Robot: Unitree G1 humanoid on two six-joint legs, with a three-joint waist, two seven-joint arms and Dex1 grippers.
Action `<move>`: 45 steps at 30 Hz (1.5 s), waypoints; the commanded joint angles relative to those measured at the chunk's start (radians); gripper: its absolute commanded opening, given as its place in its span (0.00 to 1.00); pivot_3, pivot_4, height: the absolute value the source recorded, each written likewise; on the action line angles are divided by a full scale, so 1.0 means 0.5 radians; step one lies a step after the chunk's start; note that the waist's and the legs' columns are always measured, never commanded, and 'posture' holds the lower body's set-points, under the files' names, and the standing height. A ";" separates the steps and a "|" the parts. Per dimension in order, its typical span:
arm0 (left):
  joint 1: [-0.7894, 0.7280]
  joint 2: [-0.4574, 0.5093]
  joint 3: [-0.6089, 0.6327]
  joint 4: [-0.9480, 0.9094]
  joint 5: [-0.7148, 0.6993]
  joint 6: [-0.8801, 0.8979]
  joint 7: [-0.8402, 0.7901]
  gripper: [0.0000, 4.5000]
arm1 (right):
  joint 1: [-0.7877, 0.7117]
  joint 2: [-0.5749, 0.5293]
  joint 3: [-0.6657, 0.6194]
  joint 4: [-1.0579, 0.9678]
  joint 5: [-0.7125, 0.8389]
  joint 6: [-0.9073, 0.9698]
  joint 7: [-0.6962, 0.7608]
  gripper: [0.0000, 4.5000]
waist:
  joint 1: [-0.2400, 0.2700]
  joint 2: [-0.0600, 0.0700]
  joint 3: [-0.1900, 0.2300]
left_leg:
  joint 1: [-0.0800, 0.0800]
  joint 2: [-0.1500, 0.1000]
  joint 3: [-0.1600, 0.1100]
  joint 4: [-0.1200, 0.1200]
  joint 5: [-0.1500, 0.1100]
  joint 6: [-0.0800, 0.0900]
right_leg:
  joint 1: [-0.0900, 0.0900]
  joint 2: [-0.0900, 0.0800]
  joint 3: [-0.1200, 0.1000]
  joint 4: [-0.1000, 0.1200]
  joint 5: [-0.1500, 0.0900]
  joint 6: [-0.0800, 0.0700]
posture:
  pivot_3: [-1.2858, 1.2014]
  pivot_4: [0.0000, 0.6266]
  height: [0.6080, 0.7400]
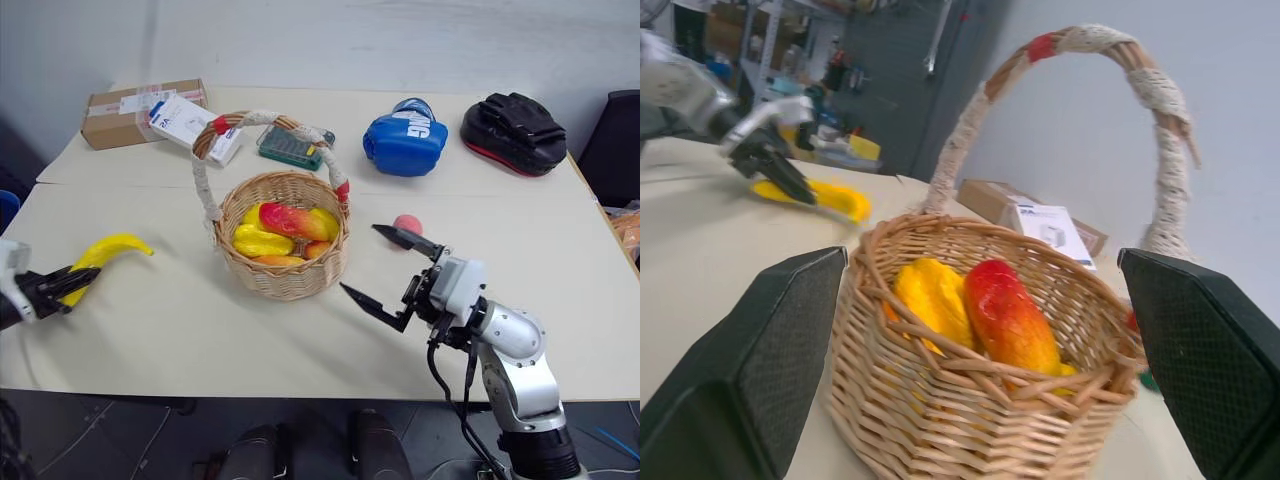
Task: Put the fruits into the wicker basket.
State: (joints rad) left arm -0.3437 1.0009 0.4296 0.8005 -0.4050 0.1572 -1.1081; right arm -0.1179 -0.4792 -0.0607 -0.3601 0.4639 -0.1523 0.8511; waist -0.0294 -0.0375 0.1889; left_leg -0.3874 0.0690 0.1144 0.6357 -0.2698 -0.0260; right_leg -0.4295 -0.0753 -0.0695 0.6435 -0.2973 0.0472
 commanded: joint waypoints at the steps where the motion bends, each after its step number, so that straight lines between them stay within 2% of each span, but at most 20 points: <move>1: 0.291 0.094 0.214 -0.699 -0.293 0.169 -0.342 0.12 | 0.046 -0.047 -0.120 -0.057 0.027 -0.014 -0.023 1.00 | 0.002 0.000 0.000 | 0.001 -0.001 -0.002 0.000 0.000 0.001 | 0.001 -0.002 0.001 0.001 0.000 0.000 | 0.52 0.24 1.00; 5: 0.496 0.064 0.181 -1.487 -0.499 0.516 -0.278 0.12 | 0.086 -0.085 -0.197 0.006 0.025 -0.014 -0.023 1.00 | 0.020 0.002 0.001 | 0.001 -0.006 -0.023 0.000 0.002 0.005 | 0.005 -0.009 0.014 -0.001 -0.001 -0.001 | 0.52 0.24 1.00; 8: 0.258 -0.136 -0.031 -1.929 -0.570 0.684 0.096 0.12 | 0.109 -0.111 -0.237 0.068 0.013 -0.017 -0.008 1.00 | 0.059 0.004 0.001 | 0.002 -0.008 -0.026 0.000 0.003 0.006 | 0.009 -0.010 0.015 -0.002 0.000 -0.001 | 0.52 0.24 1.00; 11: -0.087 -0.431 -0.220 -2.053 -0.510 0.855 0.591 0.12 | 0.114 -0.137 -0.238 0.079 0.005 -0.008 0.002 1.00 | 0.062 0.005 0.001 | 0.002 -0.010 -0.025 0.001 0.005 0.008 | 0.011 -0.006 0.019 -0.001 0.003 0.004 | 0.52 0.24 1.00; 15: -0.342 -0.658 -0.529 -2.159 -0.355 1.003 0.904 0.12 | 0.128 -0.145 -0.248 0.082 0.009 -0.001 0.001 1.00 | 0.039 0.004 0.001 | 0.002 -0.011 -0.019 0.006 0.004 0.003 | 0.010 0.005 0.022 0.000 0.004 0.008 | 0.52 0.24 1.00; 18: -0.415 -0.760 -0.627 -2.161 -0.273 1.034 1.037 0.12 | 0.148 -0.142 -0.258 0.091 0.005 -0.009 -0.003 1.00 | 0.024 0.004 0.001 | 0.003 -0.009 -0.017 0.007 0.005 0.000 | 0.008 0.016 0.027 0.000 0.004 0.007 | 0.52 0.24 1.00; 19: -0.408 -0.780 -0.655 -2.184 -0.272 1.038 1.038 0.24 | 0.169 -0.135 -0.267 0.094 0.000 -0.021 -0.009 1.00 | 0.020 0.004 0.001 | 0.003 -0.008 -0.017 0.007 0.005 -0.003 | 0.007 0.025 0.031 0.000 0.004 0.007 | 0.52 0.24 1.00; 21: -0.394 -0.809 -0.661 -2.212 -0.291 1.061 1.052 0.32 | 0.214 -0.121 -0.285 0.100 -0.011 -0.049 -0.021 1.00 | 0.014 0.004 0.001 | 0.003 -0.007 -0.017 0.007 0.006 -0.005 | 0.007 0.026 0.034 0.001 0.004 0.007 | 0.52 0.24 1.00; 25: -0.346 -0.779 -0.602 -2.251 -0.337 0.964 0.910 0.60 | 0.346 -0.098 -0.335 0.114 -0.028 -0.122 -0.043 1.00 | 0.010 0.004 0.001 | 0.003 -0.007 -0.017 0.007 0.006 -0.005 | 0.007 0.027 0.035 0.001 0.004 0.007 | 0.52 0.24 1.00; 28: -0.291 -0.665 -0.535 -2.314 -0.416 0.906 0.686 0.80 | 0.477 -0.114 -0.420 0.154 -0.002 -0.168 -0.019 1.00 | 0.008 0.004 0.002 | 0.003 -0.007 -0.017 0.007 0.006 -0.005 | 0.007 0.028 0.036 0.001 0.004 0.007 | 0.52 0.24 1.00; 31: -0.217 -0.579 -0.356 -2.356 -0.573 0.833 0.490 0.80 | 0.649 -0.146 -0.591 0.254 0.060 -0.189 0.029 1.00 | 0.010 0.005 0.001 | 0.004 -0.007 -0.017 0.007 0.006 -0.005 | 0.007 0.028 0.036 0.001 0.003 0.005 | 0.52 0.24 1.00; 33: -0.081 -0.477 -0.174 -2.400 -0.761 0.782 0.177 0.80 | 0.792 -0.147 -0.710 0.359 0.091 -0.235 0.090 1.00 | 0.008 0.005 0.001 | 0.004 -0.007 -0.017 0.007 0.006 -0.005 | 0.007 0.028 0.036 0.001 0.003 0.005 | 0.52 0.24 1.00; 35: 0.056 -0.340 -0.028 -2.364 -0.885 0.897 0.043 0.88 | 0.889 -0.135 -0.785 0.474 0.094 -0.287 0.134 1.00 | 0.002 0.005 0.001 | 0.005 -0.007 -0.015 0.007 0.006 -0.006 | 0.007 0.028 0.037 0.001 0.002 0.003 | 0.52 0.24 1.00; 37: 0.250 -0.199 0.083 -2.198 -0.806 0.878 -0.090 1.00 | 0.922 -0.108 -0.842 0.635 0.082 -0.363 0.145 1.00 | -0.001 0.005 0.002 | 0.007 -0.005 -0.015 0.006 0.004 -0.004 | 0.008 0.027 0.038 0.001 0.001 0.002 | 0.52 0.24 1.00; 39: 0.451 -0.112 0.181 -2.004 -0.680 0.726 -0.252 1.00 | 0.894 -0.092 -0.871 0.763 0.088 -0.416 0.146 1.00 | -0.010 0.007 0.002 | 0.015 -0.005 -0.011 0.004 0.004 -0.004 | 0.009 0.027 0.041 0.001 -0.001 -0.001 | 0.52 0.24 1.00; 42: 0.598 -0.086 0.258 -1.820 -0.590 0.523 -0.381 1.00 | 0.776 -0.114 -0.850 0.828 0.104 -0.423 0.159 1.00 | -0.009 0.008 0.004 | 0.037 -0.003 -0.009 -0.006 0.001 -0.008 | 0.023 0.023 0.042 -0.005 -0.008 -0.011 | 0.52 0.24 1.00; 45: 0.653 -0.140 0.337 -1.706 -0.551 0.372 -0.384 1.00 | 0.461 -0.197 -0.764 0.753 0.229 -0.106 0.104 1.00 | -0.016 0.009 0.004 | 0.037 0.009 -0.011 -0.006 -0.003 -0.015 | 0.026 0.025 0.041 -0.014 -0.010 -0.025 | 0.52 0.24 1.00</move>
State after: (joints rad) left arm -0.0193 0.9368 0.5506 -0.0579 -0.6886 0.3937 -1.2964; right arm 0.1750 -0.5432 -0.4530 0.0728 0.5187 -0.2843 0.9202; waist -0.0376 -0.0331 0.1909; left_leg -0.3690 0.0746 0.1091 0.6323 -0.2711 -0.0336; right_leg -0.4161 -0.0628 -0.0491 0.6365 -0.3019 0.0349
